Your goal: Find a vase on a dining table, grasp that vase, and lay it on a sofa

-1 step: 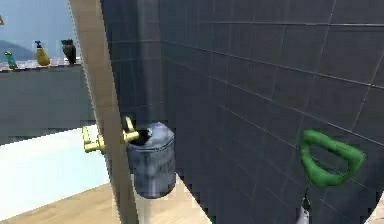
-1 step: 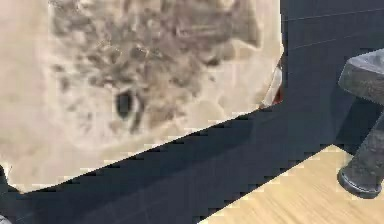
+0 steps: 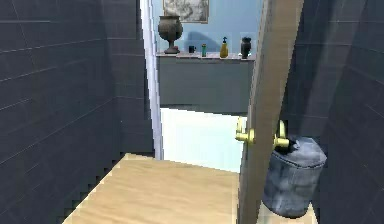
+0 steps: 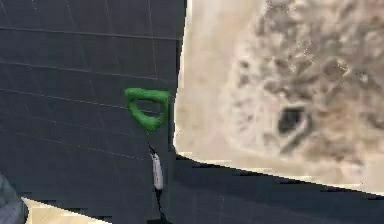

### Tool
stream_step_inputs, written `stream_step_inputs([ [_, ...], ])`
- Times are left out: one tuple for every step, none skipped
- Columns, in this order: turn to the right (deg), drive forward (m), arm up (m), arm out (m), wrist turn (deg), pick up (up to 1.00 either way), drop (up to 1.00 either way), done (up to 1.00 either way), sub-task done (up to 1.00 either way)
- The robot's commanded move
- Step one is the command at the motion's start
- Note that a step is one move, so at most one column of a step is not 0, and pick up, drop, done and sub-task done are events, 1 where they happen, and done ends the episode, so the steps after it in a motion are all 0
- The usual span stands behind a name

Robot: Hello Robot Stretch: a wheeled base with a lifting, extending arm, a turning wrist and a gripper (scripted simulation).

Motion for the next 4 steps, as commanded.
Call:
stream_step_inputs([
  [-9.0,0.0,0.0,0.0,0.0,0.0,0.0,0.0,0.0],
  [0.0,0.65,0.0,0.0,0.0,0.0,0.0,0.0,0.0],
  [21.0,0.0,0.0,0.0,0.0,0.0,0.0,0.0,0.0],
  [0.0,1.0,0.0,0.0,0.0,0.0,0.0,0.0,0.0],
])
